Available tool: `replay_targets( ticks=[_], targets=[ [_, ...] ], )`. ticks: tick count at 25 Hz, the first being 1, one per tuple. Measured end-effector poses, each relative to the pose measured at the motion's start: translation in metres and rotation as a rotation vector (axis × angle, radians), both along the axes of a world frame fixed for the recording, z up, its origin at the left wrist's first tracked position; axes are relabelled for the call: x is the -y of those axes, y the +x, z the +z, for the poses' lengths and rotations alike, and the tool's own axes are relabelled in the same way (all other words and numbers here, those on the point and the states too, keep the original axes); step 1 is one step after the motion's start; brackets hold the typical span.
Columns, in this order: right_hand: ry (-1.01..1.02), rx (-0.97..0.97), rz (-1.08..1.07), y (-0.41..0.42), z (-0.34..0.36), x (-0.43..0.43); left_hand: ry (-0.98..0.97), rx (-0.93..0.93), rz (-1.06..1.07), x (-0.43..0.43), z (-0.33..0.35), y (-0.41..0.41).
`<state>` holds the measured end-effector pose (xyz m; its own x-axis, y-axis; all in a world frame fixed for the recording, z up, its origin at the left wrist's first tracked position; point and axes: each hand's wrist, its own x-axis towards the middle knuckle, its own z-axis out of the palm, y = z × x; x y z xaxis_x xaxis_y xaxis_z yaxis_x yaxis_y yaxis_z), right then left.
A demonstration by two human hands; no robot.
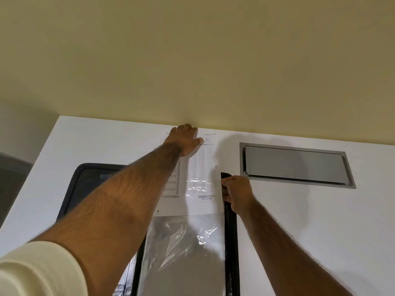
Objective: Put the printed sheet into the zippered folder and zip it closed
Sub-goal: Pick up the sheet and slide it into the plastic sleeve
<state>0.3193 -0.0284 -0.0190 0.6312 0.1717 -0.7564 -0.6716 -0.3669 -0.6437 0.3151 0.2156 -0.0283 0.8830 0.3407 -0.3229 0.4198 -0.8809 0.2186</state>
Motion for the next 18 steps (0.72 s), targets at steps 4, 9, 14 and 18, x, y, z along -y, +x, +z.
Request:
replay_targets(
  ticks=[4,9,14,18],
  targets=[
    [-0.035,0.066,0.013,-0.004,-0.003,-0.002,-0.012,0.015,0.035,-0.002,0.003,0.0],
    [-0.056,0.096,-0.003,-0.008,0.001,-0.006,-0.153,-0.003,0.113,0.007,0.012,-0.005],
    [-0.06,0.124,-0.035,-0.014,0.0,-0.012,-0.195,-0.07,0.112,0.02,0.023,-0.026],
    [-0.052,0.116,-0.068,-0.015,-0.001,-0.016,-0.274,-0.006,0.145,0.037,0.028,-0.052]
  ],
)
